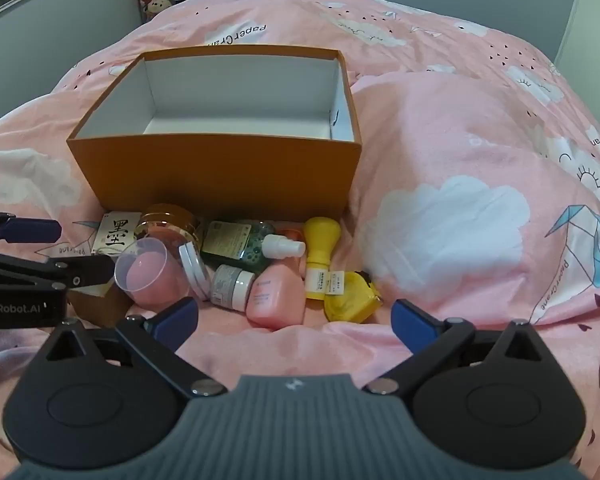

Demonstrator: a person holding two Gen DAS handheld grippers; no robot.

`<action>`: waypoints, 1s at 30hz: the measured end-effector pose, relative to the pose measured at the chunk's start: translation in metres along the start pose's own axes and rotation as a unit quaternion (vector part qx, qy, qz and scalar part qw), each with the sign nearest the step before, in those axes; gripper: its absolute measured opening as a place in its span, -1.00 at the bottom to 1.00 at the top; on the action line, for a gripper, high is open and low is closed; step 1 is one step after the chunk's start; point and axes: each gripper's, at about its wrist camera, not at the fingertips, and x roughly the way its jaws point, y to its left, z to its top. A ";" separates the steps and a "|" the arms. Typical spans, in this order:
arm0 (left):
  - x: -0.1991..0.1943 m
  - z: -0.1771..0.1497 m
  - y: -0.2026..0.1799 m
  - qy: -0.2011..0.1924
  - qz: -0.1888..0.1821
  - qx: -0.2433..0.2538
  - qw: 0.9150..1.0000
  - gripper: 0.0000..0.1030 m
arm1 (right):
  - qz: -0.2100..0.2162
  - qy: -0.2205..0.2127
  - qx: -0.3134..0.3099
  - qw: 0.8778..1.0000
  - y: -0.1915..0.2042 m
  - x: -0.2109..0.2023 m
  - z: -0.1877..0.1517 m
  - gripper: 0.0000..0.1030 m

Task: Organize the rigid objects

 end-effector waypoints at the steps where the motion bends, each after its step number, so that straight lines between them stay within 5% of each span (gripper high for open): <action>1: 0.000 0.000 0.000 -0.001 -0.001 0.000 1.000 0.72 | 0.001 0.001 0.000 1.000 0.000 0.000 0.000 0.95; 30: 0.003 -0.002 0.002 0.004 0.007 -0.003 1.000 0.72 | 0.008 0.017 -0.001 1.000 0.003 0.008 -0.001 0.95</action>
